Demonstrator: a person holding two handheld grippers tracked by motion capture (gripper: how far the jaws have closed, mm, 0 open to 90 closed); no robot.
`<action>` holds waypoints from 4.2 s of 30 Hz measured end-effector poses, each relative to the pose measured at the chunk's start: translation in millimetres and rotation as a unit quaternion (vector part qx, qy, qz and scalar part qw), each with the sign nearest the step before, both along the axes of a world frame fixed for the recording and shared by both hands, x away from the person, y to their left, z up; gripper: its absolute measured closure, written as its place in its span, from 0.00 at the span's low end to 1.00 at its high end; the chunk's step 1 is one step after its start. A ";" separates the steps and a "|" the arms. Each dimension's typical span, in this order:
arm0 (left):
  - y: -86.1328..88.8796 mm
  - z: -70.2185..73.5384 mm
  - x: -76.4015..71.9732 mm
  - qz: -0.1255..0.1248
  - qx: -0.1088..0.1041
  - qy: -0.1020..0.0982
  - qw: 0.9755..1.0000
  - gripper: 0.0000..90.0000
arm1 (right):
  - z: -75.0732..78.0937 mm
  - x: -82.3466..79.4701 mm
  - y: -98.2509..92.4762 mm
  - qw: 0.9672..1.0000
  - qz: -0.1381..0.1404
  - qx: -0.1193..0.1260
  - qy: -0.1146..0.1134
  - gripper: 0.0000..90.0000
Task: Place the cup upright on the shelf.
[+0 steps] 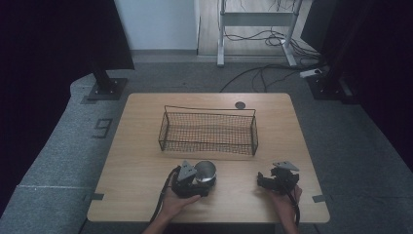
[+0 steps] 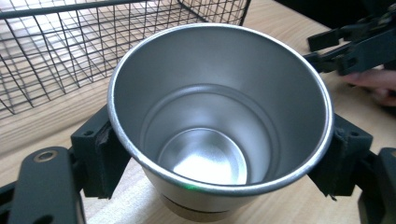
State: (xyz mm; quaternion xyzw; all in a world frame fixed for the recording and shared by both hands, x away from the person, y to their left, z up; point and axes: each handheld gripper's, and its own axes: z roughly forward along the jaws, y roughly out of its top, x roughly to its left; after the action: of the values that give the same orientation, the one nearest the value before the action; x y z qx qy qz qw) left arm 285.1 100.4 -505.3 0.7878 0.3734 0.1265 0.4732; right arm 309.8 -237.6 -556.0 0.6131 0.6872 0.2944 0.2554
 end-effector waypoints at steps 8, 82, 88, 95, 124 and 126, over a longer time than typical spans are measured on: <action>3.3 1.3 1.1 0.002 0.002 0.003 1.000 0.21 | -0.1 0.0 -0.1 1.000 0.000 0.000 0.000 0.02; 44.1 50.8 36.7 0.041 -0.055 -0.016 0.998 0.21 | 0.0 0.0 -0.1 1.000 0.000 0.001 0.000 0.02; 44.7 51.3 39.5 0.042 -0.055 -0.014 0.997 0.21 | 0.0 0.0 -0.1 1.000 0.000 0.001 0.000 0.02; 46.1 54.6 40.7 0.043 -0.057 -0.016 0.997 0.21 | 0.0 0.0 -0.1 1.000 0.000 0.001 0.000 0.02; 54.6 62.5 61.1 0.056 -0.055 -0.009 0.997 0.21 | 0.0 0.0 -0.1 1.000 0.000 0.001 0.000 0.02; 54.6 62.8 62.5 0.056 -0.054 -0.008 0.997 0.21 | 0.0 0.0 -0.1 1.000 0.000 0.001 0.000 0.02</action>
State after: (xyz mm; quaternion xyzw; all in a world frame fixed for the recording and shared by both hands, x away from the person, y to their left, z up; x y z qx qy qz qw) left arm 347.7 155.0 -442.5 0.7379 0.4200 0.1388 0.5097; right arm 309.8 -237.7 -556.0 0.6132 0.6869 0.2951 0.2551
